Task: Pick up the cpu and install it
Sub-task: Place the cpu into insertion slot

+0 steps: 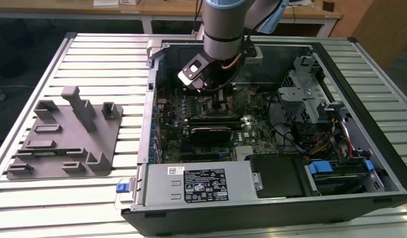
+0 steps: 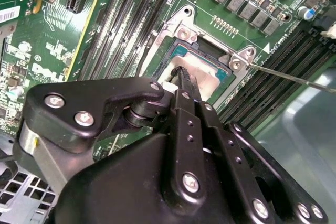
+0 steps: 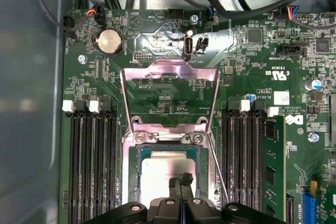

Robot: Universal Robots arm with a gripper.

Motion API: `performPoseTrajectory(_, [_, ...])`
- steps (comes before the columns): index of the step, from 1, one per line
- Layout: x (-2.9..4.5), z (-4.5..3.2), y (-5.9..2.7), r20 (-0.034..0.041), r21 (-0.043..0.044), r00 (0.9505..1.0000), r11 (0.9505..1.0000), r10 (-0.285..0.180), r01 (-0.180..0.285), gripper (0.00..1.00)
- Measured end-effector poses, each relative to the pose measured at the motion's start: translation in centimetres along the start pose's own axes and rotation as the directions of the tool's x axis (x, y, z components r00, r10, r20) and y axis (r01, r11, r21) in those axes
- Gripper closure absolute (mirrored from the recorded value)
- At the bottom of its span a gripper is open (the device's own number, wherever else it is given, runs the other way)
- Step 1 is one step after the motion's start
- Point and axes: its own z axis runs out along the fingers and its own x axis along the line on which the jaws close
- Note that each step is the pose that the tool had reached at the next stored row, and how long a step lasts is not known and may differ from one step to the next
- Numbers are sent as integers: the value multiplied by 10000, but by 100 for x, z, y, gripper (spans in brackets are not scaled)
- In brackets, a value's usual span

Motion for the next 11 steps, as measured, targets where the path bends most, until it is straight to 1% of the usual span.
performPoseTrajectory(3, [0, 22, -2, -2, 0, 10000, 10000, 1, -1, 89])
performPoseTrajectory(11, [-1, 49, -3, -64, 3, 10000, 10000, 4, -4, 89])
